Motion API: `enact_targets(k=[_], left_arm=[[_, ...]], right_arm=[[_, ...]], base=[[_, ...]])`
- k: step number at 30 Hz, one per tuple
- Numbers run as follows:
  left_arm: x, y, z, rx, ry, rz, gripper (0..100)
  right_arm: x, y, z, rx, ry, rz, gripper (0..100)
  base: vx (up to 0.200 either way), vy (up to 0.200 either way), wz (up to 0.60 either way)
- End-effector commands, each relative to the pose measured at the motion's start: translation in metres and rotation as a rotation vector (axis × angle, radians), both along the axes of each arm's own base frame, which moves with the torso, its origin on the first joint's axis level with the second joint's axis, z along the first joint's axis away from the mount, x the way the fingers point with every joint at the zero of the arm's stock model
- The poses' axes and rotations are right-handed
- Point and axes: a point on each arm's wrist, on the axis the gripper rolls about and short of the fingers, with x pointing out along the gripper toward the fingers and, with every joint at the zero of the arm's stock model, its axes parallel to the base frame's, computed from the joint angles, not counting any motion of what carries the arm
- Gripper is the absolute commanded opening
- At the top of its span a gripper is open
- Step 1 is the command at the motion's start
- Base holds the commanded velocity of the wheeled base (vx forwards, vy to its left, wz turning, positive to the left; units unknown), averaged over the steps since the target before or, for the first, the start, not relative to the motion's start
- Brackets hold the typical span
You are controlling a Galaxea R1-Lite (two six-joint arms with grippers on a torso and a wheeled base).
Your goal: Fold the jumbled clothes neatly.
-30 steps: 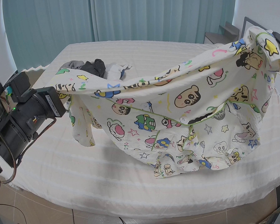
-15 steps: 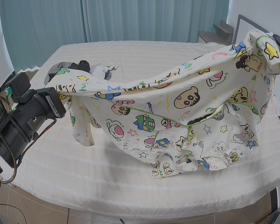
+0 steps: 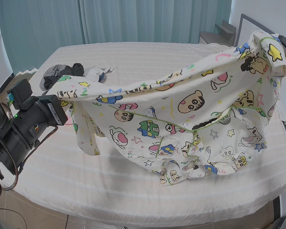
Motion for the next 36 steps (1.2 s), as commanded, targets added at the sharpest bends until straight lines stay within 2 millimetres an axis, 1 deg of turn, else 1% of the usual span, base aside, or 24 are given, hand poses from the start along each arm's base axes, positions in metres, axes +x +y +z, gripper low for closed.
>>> enact_targets(k=[1, 6, 12, 15, 20, 24, 28, 29, 31, 32, 33, 34, 36], left_arm=[[-0.001, 0.000, 0.000, -0.002, -0.002, 0.000, 0], [-0.002, 0.000, -0.003, 0.002, 0.008, -0.005, 0], [-0.002, 0.001, -0.003, 0.001, 0.009, -0.005, 0], [-0.003, 0.001, -0.005, 0.008, 0.014, -0.004, 0], [-0.005, 0.002, -0.002, 0.000, 0.002, -0.006, 0], [-0.005, 0.002, -0.004, 0.002, 0.007, -0.008, 0], [-0.004, 0.002, -0.004, 0.003, 0.010, -0.009, 0], [-0.004, 0.001, -0.008, 0.011, 0.026, -0.009, 0], [-0.004, 0.002, -0.014, 0.022, 0.043, -0.009, 0], [-0.004, 0.001, -0.018, 0.030, 0.057, -0.009, 0], [-0.004, 0.001, -0.018, 0.030, 0.057, -0.009, 0], [-0.001, 0.000, -0.025, 0.043, 0.081, -0.010, 0], [0.006, -0.002, -0.032, 0.053, 0.114, -0.013, 0]], right_arm=[[0.000, 0.000, 0.000, 0.000, -0.001, 0.000, 0], [-0.002, -0.001, 0.000, -0.001, 0.002, 0.000, 0], [-0.012, -0.006, 0.003, -0.012, -0.017, 0.047, 0], [-0.014, -0.007, 0.004, -0.011, -0.016, 0.043, 0], [-0.023, -0.012, 0.009, 0.002, -0.050, 0.052, 0], [-0.025, -0.012, 0.009, -0.011, -0.050, 0.080, 0], [-0.020, -0.010, 0.005, -0.024, -0.029, 0.079, 0], [-0.014, -0.007, -0.003, -0.040, 0.002, 0.078, 0], [-0.008, -0.005, -0.010, -0.055, 0.031, 0.068, 0], [-0.006, -0.006, -0.012, -0.059, 0.041, 0.056, 0], [-0.006, -0.006, -0.012, -0.059, 0.041, 0.056, 0], [0.003, -0.006, -0.015, -0.069, 0.063, 0.025, 0], [0.010, -0.007, -0.018, -0.079, 0.081, 0.008, 0]], base=[[-0.200, 0.000, 0.00], [-0.200, 0.000, 0.00], [-0.200, 0.000, 0.00], [-0.200, 0.000, 0.00], [-0.200, 0.000, 0.00], [0.000, 0.000, 0.00], [0.000, 0.000, 0.00], [0.000, 0.000, 0.00], [0.000, 0.000, 0.00], [0.000, 0.000, 0.00], [0.000, 0.000, 0.00], [0.000, 0.000, 0.00], [0.000, 0.000, 0.00]])
